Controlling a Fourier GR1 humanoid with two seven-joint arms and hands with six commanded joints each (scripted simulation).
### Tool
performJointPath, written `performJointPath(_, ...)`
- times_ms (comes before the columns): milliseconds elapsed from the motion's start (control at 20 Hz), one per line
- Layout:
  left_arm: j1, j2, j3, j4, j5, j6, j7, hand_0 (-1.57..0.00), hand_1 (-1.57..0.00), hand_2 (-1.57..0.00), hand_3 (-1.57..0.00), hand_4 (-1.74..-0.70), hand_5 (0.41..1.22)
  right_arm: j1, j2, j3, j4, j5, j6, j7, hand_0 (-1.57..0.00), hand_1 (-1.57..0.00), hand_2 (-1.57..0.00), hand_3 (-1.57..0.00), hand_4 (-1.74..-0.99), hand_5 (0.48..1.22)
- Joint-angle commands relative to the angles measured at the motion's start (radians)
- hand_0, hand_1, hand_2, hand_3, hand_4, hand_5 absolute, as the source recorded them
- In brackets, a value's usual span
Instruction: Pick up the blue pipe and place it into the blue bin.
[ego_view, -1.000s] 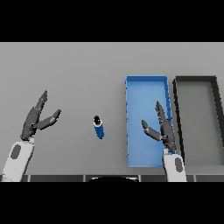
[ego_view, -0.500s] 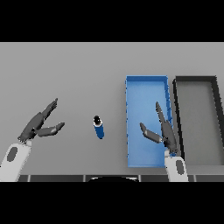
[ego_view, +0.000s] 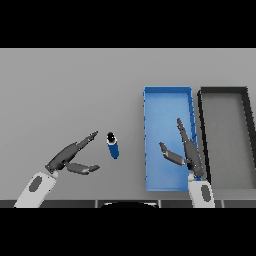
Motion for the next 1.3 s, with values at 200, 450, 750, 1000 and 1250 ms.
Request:
performJointPath(200, -0.052, -0.098, -0.047, 0.075, -0.048, 0.017, 0.019, 0.00, 0.00, 0.00, 0.00, -1.20, 0.467, -0.012, 0.015, 0.011, -0.010, 0.011, -0.009, 0.025, 0.00, 0.00, 0.00, 0.00, -1.231, 0.623)
performJointPath(450, -0.112, -0.198, -0.068, 0.194, -0.059, 0.012, 0.034, 0.00, 0.00, 0.00, 0.00, -1.19, 0.469, 0.001, 0.012, 0.005, -0.020, 0.014, -0.017, 0.023, 0.00, 0.00, 0.00, 0.00, -1.212, 0.610)
performJointPath(750, -0.186, -0.294, -0.094, 0.286, -0.090, 0.012, -0.005, 0.00, 0.00, 0.00, 0.00, -1.17, 0.495, 0.011, 0.003, -0.006, -0.020, -0.006, -0.004, 0.019, 0.00, 0.00, 0.00, 0.00, -1.204, 0.607)
performJointPath(1000, -0.205, -0.347, -0.069, 0.338, -0.056, 0.017, -0.035, -0.03, -0.14, -0.22, -0.12, -1.29, 0.617, 0.001, 0.010, -0.006, -0.002, 0.002, -0.013, 0.018, 0.00, 0.00, 0.00, 0.00, -1.196, 0.605)
performJointPath(1250, -0.200, -0.389, -0.083, 0.341, -0.057, 0.029, -0.033, -0.89, -1.00, -1.03, -1.01, -1.53, 0.988, 0.007, 0.003, -0.019, -0.015, -0.026, 0.000, 0.014, 0.00, 0.00, 0.00, 0.00, -1.195, 0.604)
